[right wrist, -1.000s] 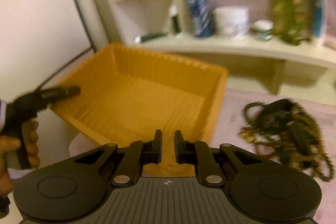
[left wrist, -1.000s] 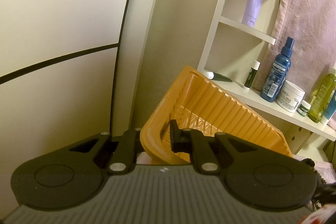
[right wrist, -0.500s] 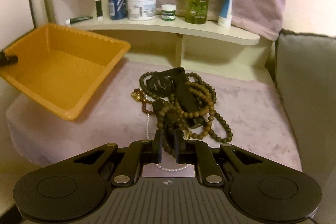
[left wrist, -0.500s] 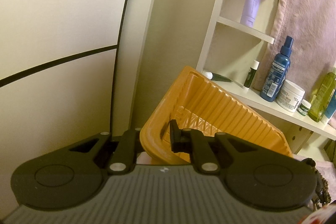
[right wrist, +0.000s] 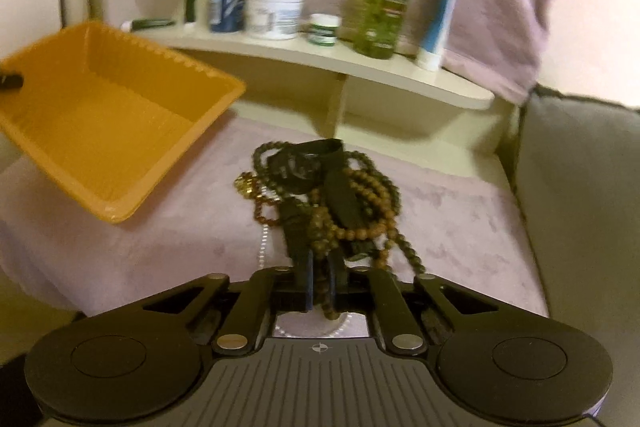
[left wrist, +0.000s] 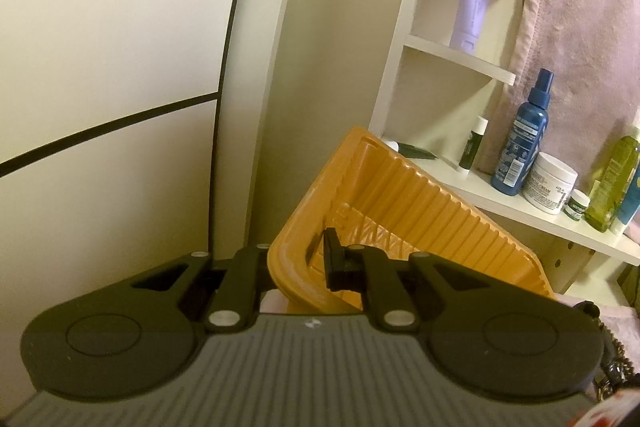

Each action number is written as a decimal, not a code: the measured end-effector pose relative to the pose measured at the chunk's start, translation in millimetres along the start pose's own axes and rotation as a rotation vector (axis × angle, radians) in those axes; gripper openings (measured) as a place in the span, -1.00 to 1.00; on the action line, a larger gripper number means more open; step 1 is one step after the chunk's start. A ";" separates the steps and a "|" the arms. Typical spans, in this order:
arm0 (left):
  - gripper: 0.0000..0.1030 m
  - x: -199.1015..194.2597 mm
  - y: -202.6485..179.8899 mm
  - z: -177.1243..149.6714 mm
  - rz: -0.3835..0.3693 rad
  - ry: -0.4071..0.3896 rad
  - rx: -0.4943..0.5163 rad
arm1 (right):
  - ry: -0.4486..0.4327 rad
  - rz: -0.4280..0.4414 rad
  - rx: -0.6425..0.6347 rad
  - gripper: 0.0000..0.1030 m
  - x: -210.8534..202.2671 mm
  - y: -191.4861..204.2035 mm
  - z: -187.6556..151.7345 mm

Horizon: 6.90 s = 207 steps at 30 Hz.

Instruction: Organize jewelry

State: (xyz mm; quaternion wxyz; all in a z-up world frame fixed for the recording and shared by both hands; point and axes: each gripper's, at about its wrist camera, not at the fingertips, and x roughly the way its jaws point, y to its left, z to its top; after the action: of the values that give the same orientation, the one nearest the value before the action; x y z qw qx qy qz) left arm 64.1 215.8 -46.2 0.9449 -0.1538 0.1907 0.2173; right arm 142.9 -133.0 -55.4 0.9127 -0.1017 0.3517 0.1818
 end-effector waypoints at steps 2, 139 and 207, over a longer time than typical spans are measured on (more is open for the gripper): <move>-0.78 0.2 -0.3 0.1 0.000 0.000 0.001 | 0.002 0.002 0.061 -0.86 -3.0 -12.4 -0.6; -0.77 11.0 -26.3 15.9 0.083 0.100 0.167 | 0.094 0.142 -0.054 -0.66 33.5 -12.0 21.5; -0.78 7.8 -29.3 18.5 0.063 0.087 0.226 | -0.036 0.422 0.311 -0.37 29.6 -8.8 41.5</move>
State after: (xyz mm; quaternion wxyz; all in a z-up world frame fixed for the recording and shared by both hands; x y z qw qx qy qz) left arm 89.8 200.3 -27.2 0.9398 -0.0494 0.2593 0.2170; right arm 191.9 -120.3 -44.7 0.8652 0.1187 0.3727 0.3137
